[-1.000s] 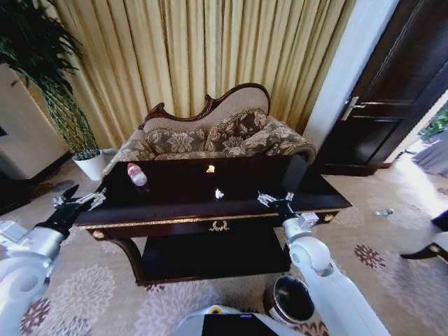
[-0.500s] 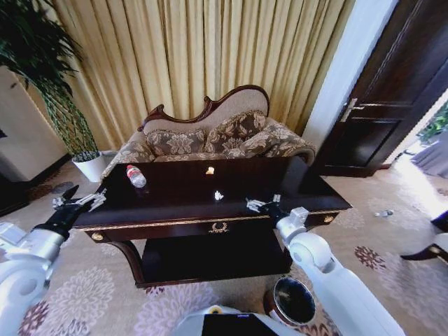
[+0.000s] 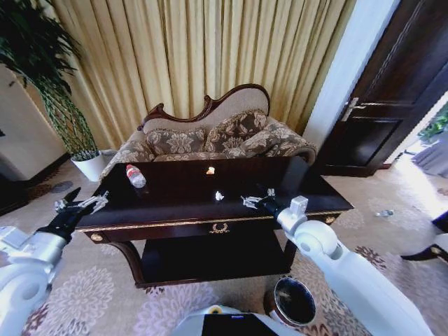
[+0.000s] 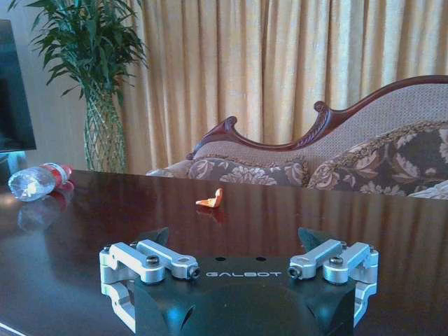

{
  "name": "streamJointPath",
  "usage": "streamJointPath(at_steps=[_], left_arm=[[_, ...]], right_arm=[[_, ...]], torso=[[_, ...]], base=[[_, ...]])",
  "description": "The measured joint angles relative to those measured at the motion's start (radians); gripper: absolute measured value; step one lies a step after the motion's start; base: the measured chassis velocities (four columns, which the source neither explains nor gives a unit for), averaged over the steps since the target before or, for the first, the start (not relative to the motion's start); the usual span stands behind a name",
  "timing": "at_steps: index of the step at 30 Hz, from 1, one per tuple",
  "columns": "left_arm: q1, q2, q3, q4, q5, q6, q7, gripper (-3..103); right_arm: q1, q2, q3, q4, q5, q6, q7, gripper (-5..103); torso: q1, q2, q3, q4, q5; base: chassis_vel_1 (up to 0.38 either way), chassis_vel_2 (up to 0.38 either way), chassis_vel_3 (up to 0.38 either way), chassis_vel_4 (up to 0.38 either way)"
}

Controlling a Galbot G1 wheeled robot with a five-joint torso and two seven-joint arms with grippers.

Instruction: Move to the front of the table and place the trash on the table into the trash bin.

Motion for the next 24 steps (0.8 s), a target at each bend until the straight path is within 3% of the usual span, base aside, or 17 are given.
streamJointPath(at_steps=[9,19,24], left_arm=[[0.006,-0.007,0.003,-0.005,0.009,0.000,0.002,100],[0.021,-0.014,-0.008,-0.008,0.012,-0.002,0.003,100],[0.022,-0.031,-0.018,0.008,0.017,-0.007,0.003,100]], right_arm=[[0.052,0.044,-0.046,-0.030,0.006,-0.052,0.013,100],[0.088,0.061,-0.101,-0.054,-0.024,-0.060,0.003,100],[0.114,0.044,-0.128,-0.089,-0.049,-0.015,-0.073,100]], torso=[[0.000,0.000,0.000,0.0001,-0.0001],[0.000,0.000,0.000,0.0002,-0.0001],[0.000,0.000,0.000,0.0001,0.0001]], base=[[0.000,0.000,0.000,0.000],[0.000,0.000,0.000,0.000],[0.000,0.000,0.000,0.000]])
